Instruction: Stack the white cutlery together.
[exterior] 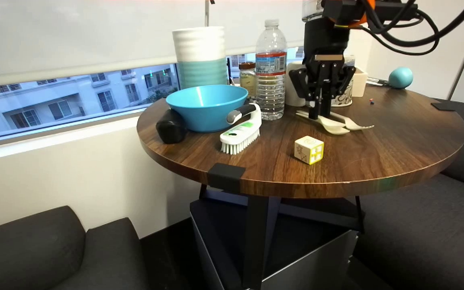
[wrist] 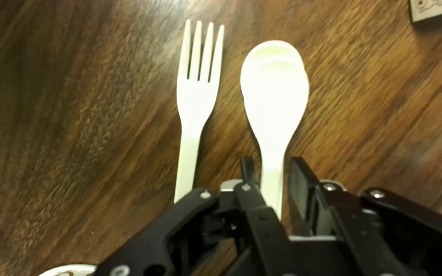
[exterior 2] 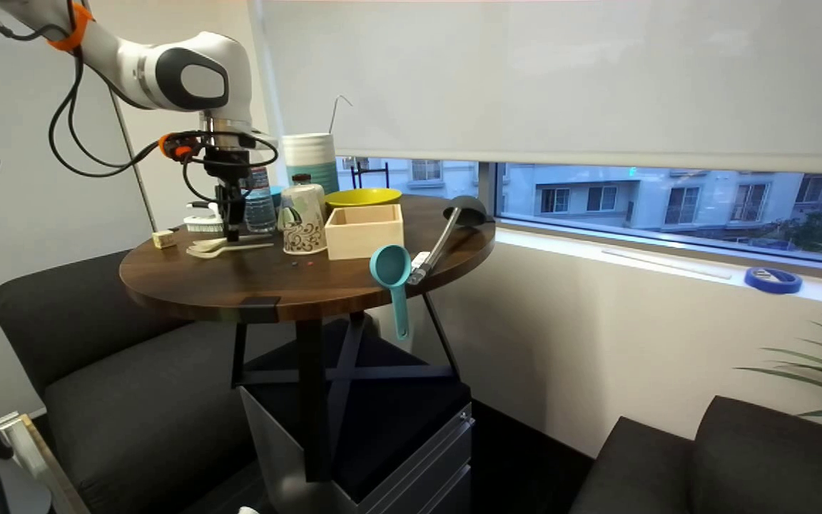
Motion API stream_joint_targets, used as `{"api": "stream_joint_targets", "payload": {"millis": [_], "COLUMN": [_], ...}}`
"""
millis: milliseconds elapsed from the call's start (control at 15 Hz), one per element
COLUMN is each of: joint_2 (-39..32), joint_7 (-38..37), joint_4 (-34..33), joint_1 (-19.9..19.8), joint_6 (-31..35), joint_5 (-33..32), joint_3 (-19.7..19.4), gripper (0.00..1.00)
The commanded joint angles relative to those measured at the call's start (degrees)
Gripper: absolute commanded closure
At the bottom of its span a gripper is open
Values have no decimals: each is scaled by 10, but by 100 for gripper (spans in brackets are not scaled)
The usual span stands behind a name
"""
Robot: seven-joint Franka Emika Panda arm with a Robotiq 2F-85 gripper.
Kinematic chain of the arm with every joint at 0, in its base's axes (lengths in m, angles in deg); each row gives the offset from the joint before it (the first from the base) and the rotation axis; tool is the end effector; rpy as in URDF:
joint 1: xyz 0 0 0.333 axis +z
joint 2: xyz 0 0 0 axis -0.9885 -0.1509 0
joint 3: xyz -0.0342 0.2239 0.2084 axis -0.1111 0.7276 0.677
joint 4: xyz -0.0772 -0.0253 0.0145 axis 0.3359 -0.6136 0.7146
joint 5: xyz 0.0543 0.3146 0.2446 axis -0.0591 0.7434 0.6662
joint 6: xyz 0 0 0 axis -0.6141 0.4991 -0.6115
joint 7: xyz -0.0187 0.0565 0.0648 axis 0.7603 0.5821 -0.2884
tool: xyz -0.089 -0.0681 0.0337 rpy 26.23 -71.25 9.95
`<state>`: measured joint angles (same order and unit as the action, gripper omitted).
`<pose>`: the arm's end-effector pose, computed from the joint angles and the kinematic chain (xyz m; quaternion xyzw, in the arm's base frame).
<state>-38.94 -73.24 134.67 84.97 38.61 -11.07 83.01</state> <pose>0.4779 0.0969 0.3787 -0.9850 0.1584 0.0616 0.0283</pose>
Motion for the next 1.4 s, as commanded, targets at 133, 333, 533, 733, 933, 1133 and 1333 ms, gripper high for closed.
{"api": "stream_joint_targets", "payload": {"millis": [133, 333, 533, 733, 933, 1133, 1333], "joint_2": [-2, 3, 8, 7, 4, 4, 5], "joint_7": [-9, -20, -36, -56, -67, -71, -74], "joint_4": [-8, -2, 4, 8, 11, 10, 11], "joint_1": [0, -7, -15, -24, -29, -31, -31], "joint_6": [0, 1, 2, 3, 3, 2, 2], "joint_5": [-10, -23, -37, -51, -53, -51, -49], "joint_3": [1, -3, -10, -16, -21, -23, -24], "gripper": [25, 5, 0, 0, 25, 35, 20]}}
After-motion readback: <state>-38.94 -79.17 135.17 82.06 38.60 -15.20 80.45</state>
